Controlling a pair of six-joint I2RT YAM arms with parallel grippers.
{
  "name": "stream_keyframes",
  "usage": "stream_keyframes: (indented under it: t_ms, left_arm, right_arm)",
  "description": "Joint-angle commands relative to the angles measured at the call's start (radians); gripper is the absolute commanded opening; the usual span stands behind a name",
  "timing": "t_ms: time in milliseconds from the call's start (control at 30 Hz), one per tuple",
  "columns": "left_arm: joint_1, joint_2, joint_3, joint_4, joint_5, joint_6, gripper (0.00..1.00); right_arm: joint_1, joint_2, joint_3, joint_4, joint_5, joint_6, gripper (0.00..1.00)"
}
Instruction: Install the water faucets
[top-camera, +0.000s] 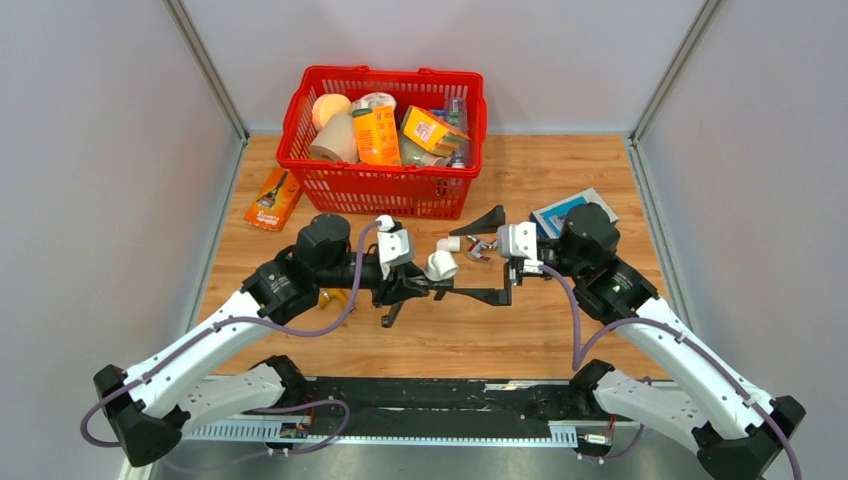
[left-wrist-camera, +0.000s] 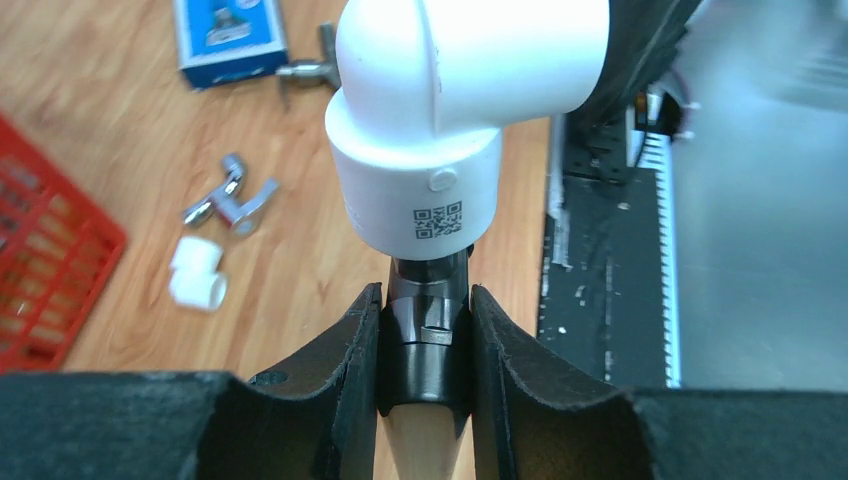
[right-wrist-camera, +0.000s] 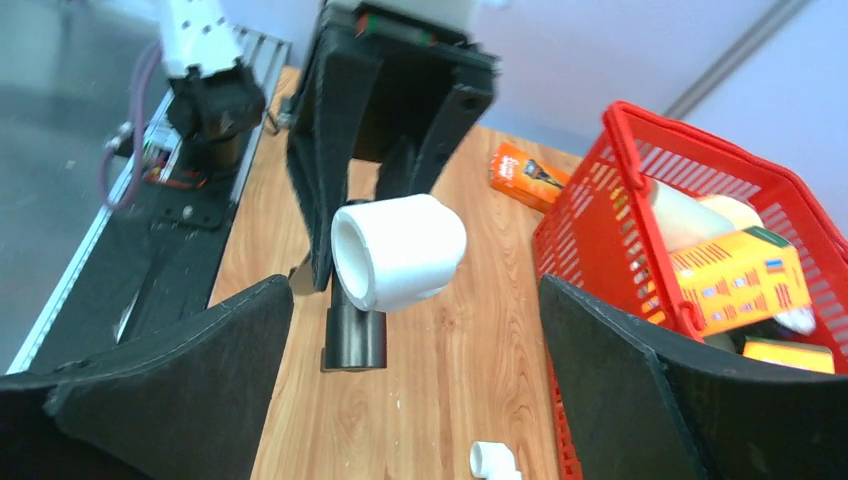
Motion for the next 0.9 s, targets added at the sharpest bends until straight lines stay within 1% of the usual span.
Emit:
stream_keyframes:
  t_ms: [0, 67, 200, 433, 533, 600, 633, 700, 767, 800, 867]
  left_arm:
    - [0.003, 0.054, 0.15, -0.034, 0.273, 0.122, 0.0]
    - [0.001, 0.075, 0.172, -0.049, 0.298, 0.14, 0.0]
    - [0.003, 0.131, 0.218, -0.101, 0.344, 0.179, 0.0]
    - [0.003, 0.178, 0.265, -0.178, 0.375, 0.237, 0.0]
    - [0.003, 0.187, 0.27, -0.186, 0.375, 0.246, 0.0]
    - [0.003, 0.194, 0.278, -0.19, 0.366, 0.248, 0.0]
    - [0.001, 0.192, 0.276, -0.19, 0.352, 0.246, 0.0]
    - [0.001, 0.188, 0.273, -0.186, 0.321, 0.239, 0.0]
    - [0.001, 0.178, 0.271, -0.172, 0.286, 0.226, 0.0]
    - [0.004, 0.177, 0.264, -0.149, 0.268, 0.216, 0.0]
    - [0.001, 0.157, 0.249, -0.106, 0.183, 0.183, 0.0]
  right_arm:
    - [-0.005, 0.025, 0.085, -0.147, -0.185, -0.254, 1.0]
    - [-0.005, 0.051, 0.128, -0.214, -0.257, -0.311, 1.0]
    - [-0.005, 0.102, 0.167, -0.276, -0.371, -0.337, 1.0]
    - [-0.005, 0.131, 0.187, -0.293, -0.414, -0.354, 0.98]
    - [-0.005, 0.148, 0.193, -0.298, -0.414, -0.355, 0.94]
    - [-0.005, 0.159, 0.199, -0.304, -0.414, -0.351, 0.86]
    - [-0.005, 0.162, 0.203, -0.311, -0.413, -0.351, 0.79]
    - [-0.005, 0.169, 0.207, -0.316, -0.407, -0.342, 0.73]
    - [-0.005, 0.172, 0.203, -0.321, -0.393, -0.341, 0.63]
    - [-0.005, 0.176, 0.202, -0.322, -0.384, -0.337, 0.54]
    - [-0.005, 0.185, 0.202, -0.321, -0.353, -0.32, 0.27]
